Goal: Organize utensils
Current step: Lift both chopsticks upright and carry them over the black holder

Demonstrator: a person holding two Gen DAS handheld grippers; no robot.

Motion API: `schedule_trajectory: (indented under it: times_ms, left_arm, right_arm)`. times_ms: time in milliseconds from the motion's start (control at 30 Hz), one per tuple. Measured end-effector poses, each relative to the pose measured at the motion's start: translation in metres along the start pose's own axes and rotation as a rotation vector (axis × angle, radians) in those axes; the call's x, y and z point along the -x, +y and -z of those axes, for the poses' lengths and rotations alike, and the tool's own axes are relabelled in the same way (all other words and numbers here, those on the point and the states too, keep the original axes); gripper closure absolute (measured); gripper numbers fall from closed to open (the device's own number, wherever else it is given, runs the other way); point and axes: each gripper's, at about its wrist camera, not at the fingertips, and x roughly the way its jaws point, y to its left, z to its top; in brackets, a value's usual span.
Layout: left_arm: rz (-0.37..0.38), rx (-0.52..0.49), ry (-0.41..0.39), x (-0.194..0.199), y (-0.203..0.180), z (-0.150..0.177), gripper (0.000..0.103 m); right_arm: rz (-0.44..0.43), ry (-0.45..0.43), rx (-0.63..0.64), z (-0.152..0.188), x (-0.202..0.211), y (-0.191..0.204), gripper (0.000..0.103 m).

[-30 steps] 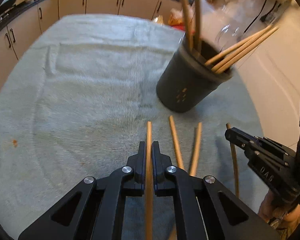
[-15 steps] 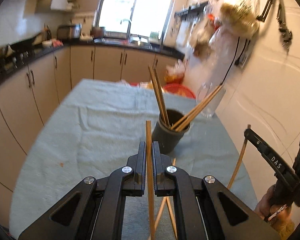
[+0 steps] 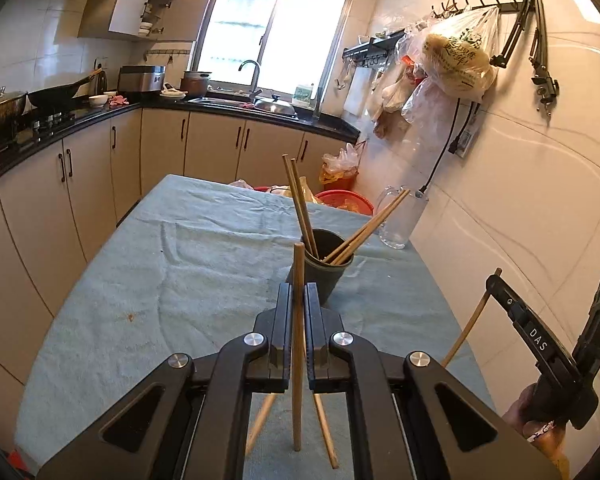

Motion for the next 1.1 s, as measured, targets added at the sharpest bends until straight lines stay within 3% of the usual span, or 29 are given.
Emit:
schedule_trajectory:
  times_ms: [500, 1100]
  left_arm:
    - [-0.016, -0.018, -0.027, 0.020, -0.012, 0.002, 0.098]
    - [-0.089, -0.071, -0.065, 0.040, -0.020, 0.000, 0.098]
  right_arm:
    - [-0.003, -0.034, 0.023, -0.004, 0.028, 0.008, 0.095]
    - [-0.035, -0.033, 0.065, -0.005, 0.037, 0.021, 0.095]
